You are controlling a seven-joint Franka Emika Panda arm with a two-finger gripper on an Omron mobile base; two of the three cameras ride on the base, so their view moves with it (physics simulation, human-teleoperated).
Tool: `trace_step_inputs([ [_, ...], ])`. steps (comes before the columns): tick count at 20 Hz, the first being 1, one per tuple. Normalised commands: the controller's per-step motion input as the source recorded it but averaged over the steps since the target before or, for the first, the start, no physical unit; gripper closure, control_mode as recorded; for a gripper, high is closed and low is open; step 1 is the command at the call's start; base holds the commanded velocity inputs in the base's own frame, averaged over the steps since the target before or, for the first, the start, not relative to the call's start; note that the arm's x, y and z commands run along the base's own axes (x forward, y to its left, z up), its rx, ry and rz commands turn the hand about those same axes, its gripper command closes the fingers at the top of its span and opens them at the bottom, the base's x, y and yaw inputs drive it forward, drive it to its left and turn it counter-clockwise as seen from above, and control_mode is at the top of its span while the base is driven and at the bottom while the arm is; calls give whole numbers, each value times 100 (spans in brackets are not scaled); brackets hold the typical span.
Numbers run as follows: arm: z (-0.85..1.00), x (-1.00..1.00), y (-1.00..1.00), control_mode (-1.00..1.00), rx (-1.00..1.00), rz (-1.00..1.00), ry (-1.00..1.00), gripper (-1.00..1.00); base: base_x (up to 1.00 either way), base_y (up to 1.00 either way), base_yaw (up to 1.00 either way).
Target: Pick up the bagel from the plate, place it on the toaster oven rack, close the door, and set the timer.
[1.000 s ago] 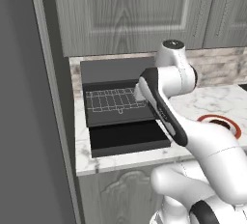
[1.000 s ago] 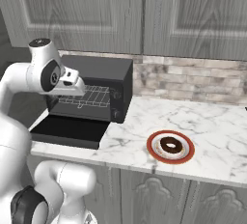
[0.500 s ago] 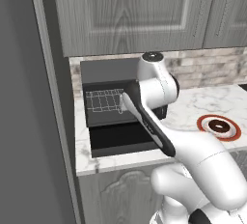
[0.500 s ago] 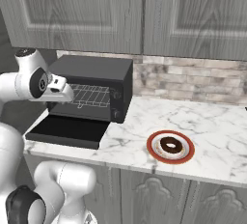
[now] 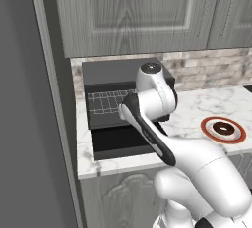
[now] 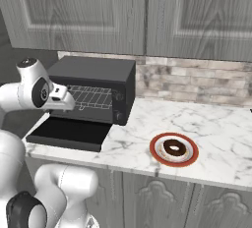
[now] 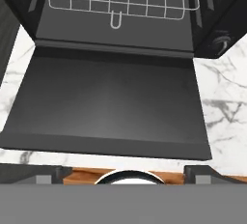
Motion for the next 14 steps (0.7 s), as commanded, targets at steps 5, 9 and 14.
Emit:
trace_step_inputs([
  [5, -13, 16, 0, -100, 0, -1, -9, -100, 0, 0, 0],
  [9, -1, 15, 0, -100, 0, 0, -13, -100, 0, 0, 0],
  [14, -3, 22, 0, -100, 0, 0, -4, -100, 0, 0, 0],
])
